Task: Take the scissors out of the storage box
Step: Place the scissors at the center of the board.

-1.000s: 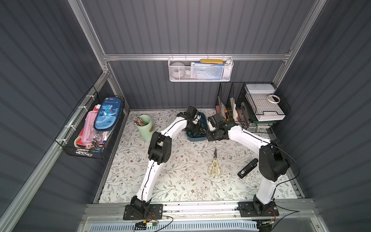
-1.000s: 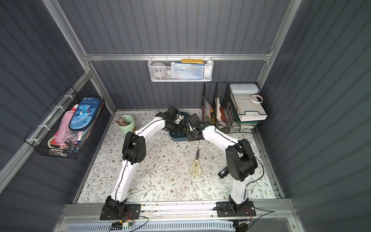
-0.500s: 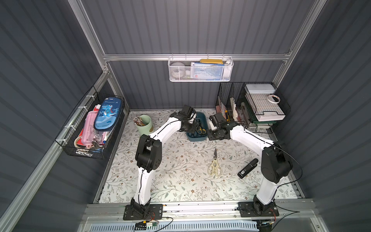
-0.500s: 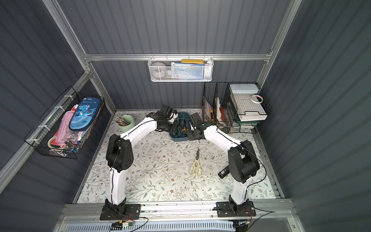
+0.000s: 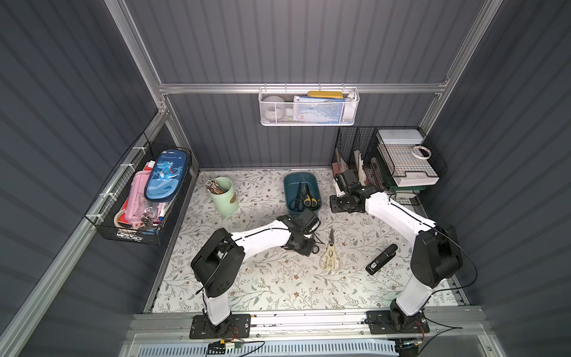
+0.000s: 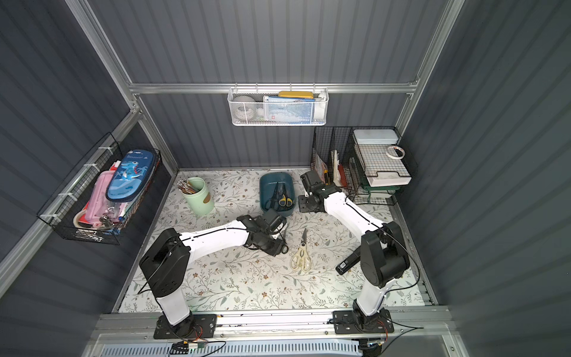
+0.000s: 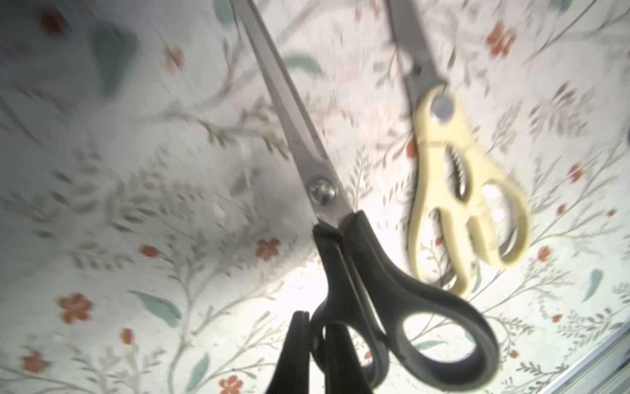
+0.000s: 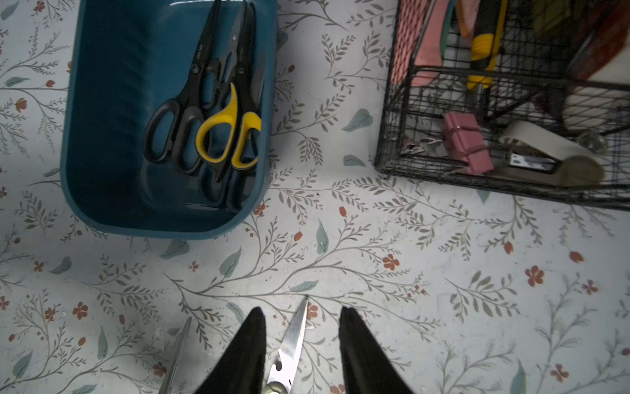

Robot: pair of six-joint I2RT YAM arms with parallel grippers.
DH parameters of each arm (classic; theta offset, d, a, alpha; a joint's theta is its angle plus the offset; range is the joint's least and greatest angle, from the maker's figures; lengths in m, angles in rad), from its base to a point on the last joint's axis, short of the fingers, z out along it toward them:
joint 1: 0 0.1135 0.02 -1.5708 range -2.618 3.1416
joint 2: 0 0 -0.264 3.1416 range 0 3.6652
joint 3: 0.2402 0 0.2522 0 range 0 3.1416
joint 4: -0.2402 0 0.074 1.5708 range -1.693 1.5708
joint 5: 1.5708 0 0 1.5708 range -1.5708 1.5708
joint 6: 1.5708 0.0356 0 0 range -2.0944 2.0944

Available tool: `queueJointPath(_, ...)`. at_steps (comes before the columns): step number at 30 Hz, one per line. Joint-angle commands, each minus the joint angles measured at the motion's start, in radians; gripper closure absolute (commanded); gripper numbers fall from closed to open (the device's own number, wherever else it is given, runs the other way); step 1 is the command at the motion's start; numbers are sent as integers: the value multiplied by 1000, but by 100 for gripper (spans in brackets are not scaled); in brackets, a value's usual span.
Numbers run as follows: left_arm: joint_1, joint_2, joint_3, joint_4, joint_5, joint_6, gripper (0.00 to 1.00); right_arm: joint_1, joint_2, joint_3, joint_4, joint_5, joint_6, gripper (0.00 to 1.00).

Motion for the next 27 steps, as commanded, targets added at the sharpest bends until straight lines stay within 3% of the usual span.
queueJointPath(1, -43, -6, -41, 84, 12, -102, 100, -30, -35, -13, -33, 27, 5, 60)
queueJointPath(15, -48, 33, -108, 109, -51, -181, 100, -34, -68, -59, -19, -25, 12, 60)
queueJointPath(21, -49, 55, -78, 67, -93, -177, 92, -33, -61, -50, -24, -25, 5, 60)
queueJointPath(27, -47, 55, -68, 14, -123, -190, 91, -29, -60, -50, -16, -32, 9, 60)
